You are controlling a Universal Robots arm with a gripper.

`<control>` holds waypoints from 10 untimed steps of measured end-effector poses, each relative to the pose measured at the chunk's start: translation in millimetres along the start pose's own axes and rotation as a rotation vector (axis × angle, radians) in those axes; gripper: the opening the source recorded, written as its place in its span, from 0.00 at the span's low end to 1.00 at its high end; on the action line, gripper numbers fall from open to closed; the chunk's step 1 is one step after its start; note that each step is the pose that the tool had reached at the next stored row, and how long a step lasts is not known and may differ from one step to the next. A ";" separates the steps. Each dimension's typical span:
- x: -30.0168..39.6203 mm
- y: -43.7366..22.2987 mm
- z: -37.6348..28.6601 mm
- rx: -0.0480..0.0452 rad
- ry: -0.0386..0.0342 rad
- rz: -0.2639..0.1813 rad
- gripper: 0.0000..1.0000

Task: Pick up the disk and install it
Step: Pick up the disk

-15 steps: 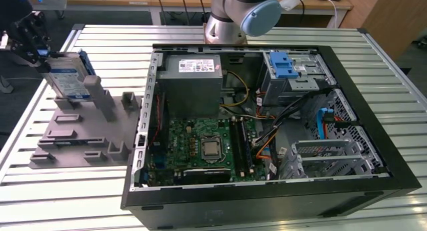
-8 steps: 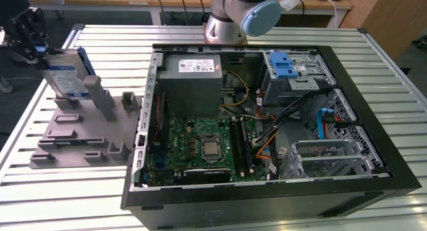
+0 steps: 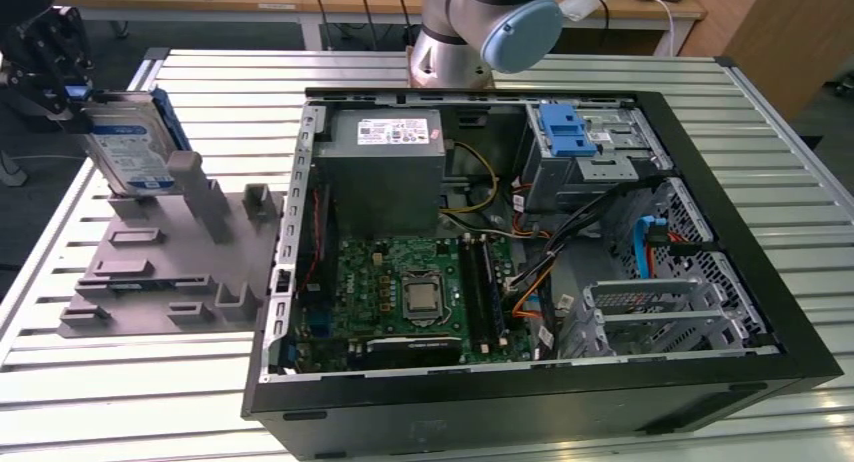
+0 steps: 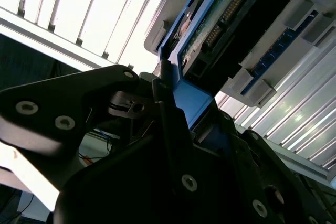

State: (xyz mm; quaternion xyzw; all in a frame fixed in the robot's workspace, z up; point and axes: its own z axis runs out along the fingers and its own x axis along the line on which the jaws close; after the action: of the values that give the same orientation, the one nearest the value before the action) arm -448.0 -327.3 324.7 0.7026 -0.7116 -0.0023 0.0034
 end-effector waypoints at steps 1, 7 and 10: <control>0.0 0.0 0.0 0.0000 0.0000 0.000 0.36; 0.0 0.0 -0.2 -0.0002 -0.0001 0.000 0.36; 0.0 0.0 -0.6 -0.0003 -0.0001 0.000 0.36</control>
State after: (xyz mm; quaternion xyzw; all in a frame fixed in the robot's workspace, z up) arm -448.0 -327.3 325.4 0.7026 -0.7116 -0.0024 0.0035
